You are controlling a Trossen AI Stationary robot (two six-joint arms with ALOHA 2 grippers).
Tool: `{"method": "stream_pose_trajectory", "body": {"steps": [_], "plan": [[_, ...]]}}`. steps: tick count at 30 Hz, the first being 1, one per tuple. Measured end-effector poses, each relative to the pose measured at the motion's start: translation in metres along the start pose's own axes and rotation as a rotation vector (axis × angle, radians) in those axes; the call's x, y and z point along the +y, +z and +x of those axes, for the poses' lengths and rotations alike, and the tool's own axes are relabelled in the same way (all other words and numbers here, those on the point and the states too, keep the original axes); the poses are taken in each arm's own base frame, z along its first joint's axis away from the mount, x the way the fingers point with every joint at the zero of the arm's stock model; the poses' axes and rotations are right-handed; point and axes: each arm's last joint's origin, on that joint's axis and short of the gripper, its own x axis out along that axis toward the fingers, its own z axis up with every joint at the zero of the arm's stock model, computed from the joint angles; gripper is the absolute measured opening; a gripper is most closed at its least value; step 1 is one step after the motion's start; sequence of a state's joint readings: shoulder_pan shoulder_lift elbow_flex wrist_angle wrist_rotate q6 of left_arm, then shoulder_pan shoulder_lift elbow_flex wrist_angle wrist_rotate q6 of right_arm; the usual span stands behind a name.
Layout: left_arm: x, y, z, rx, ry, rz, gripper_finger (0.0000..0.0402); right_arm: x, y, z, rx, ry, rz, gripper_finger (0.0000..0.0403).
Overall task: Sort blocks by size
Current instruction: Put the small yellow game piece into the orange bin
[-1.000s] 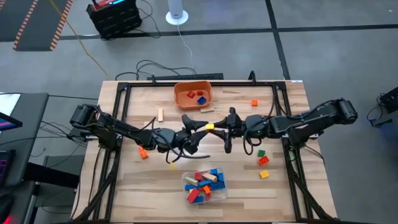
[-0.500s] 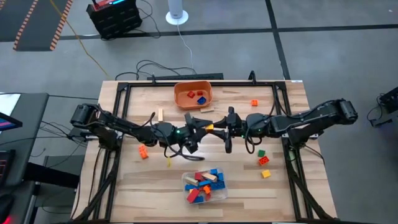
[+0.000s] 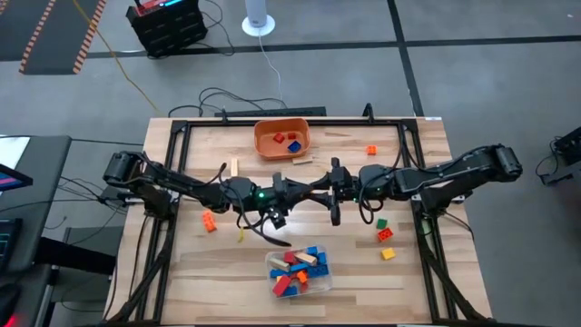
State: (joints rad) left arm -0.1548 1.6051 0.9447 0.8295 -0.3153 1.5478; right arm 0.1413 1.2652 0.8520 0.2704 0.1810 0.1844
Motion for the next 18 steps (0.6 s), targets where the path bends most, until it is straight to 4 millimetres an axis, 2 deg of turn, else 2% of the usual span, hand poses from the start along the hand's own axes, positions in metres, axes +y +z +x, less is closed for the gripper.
{"method": "stream_pose_trajectory", "body": {"steps": [5, 8, 13, 16, 18], "plan": [[0.0, 0.0, 0.0, 0.0, 0.003, -0.032, 0.0133, 0.0, 0.0, 0.0, 0.002, 0.002, -0.003, 0.0137], [0.0, 0.0, 0.0, -0.006, -0.001, -0.102, 0.0133, 0.001, -0.001, 0.0, 0.006, 0.022, -0.019, 0.0155], [-0.003, -0.003, 0.001, 0.012, -0.027, -0.253, 0.0133, 0.001, -0.002, -0.004, 0.05, 0.05, -0.028, 0.021], [-0.009, -0.014, 0.003, 0.1, -0.083, -0.339, 0.0133, -0.002, -0.001, -0.017, 0.137, 0.009, -0.031, 0.0235], [-0.016, -0.028, 0.005, 0.169, -0.142, -0.39, 0.0133, -0.006, -0.001, -0.028, 0.191, -0.05, -0.02, 0.0242]]}}
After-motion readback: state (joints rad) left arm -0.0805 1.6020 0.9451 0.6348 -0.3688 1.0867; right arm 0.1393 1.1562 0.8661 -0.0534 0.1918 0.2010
